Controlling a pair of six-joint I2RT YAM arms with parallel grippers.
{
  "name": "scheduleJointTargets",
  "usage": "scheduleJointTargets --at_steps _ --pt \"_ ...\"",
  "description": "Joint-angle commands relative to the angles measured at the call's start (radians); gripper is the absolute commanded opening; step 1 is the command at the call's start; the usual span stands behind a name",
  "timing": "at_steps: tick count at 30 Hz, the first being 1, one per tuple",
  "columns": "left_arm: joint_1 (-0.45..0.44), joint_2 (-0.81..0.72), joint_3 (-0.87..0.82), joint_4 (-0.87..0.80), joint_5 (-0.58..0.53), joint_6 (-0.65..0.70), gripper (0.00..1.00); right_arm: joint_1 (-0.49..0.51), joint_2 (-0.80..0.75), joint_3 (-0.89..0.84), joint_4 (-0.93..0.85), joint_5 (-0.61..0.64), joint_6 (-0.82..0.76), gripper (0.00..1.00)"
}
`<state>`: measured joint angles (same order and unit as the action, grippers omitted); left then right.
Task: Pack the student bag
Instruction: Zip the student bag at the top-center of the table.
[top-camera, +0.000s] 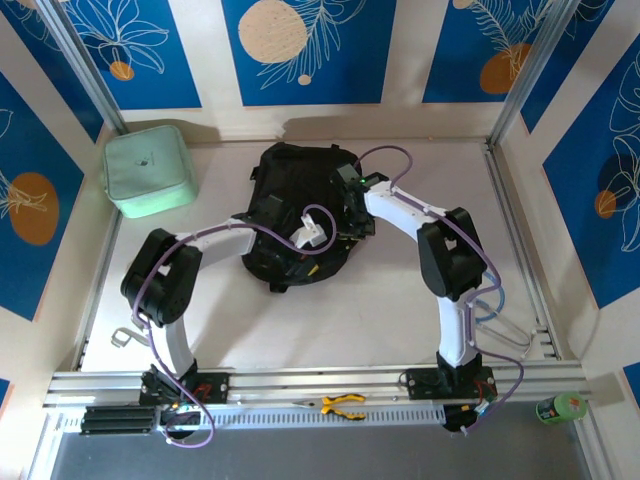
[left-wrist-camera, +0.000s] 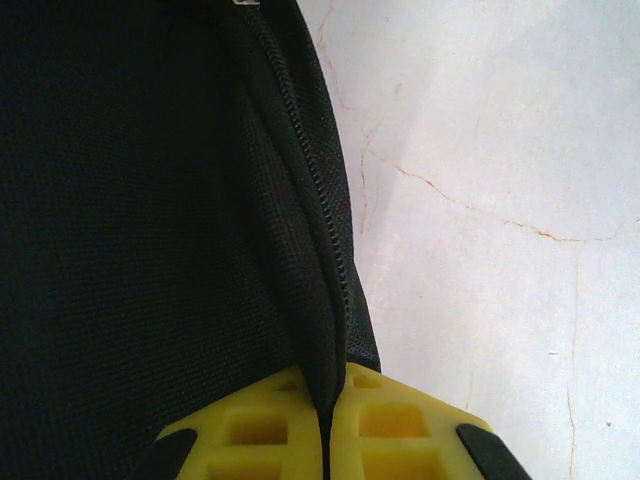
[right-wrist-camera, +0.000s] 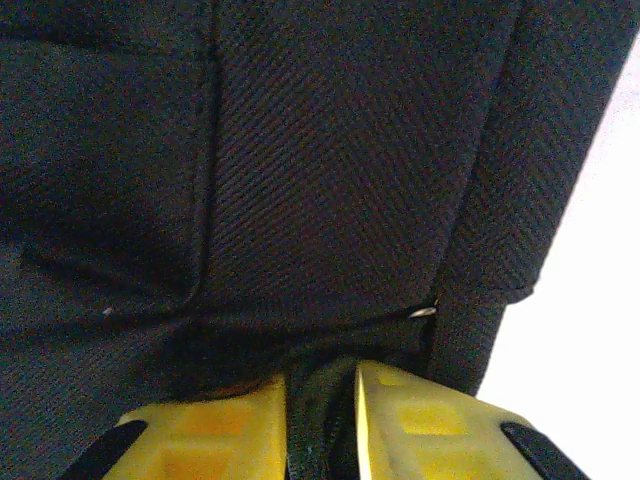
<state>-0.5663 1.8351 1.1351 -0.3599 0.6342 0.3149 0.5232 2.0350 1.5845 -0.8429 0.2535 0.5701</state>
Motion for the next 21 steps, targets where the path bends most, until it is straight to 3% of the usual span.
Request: scheduleJointTargets --at_steps 1,5,7,21 --pt "-0.023 0.018 0.004 -0.070 0.005 0.003 0.07 0.008 0.024 0.023 -0.037 0.031 0.014 0.22" --pt "-0.021 0.015 0.004 -0.076 0.010 0.000 0.07 0.008 0.014 0.031 -0.027 0.056 0.017 0.06" --pt "-0.025 0.011 0.004 -0.081 0.012 -0.002 0.07 0.007 -0.005 0.034 -0.015 0.070 0.017 0.03" --pt "-0.102 -0.039 -0.065 -0.074 0.057 -0.087 0.06 -0.054 -0.117 0.011 0.052 0.182 0.096 0.00"
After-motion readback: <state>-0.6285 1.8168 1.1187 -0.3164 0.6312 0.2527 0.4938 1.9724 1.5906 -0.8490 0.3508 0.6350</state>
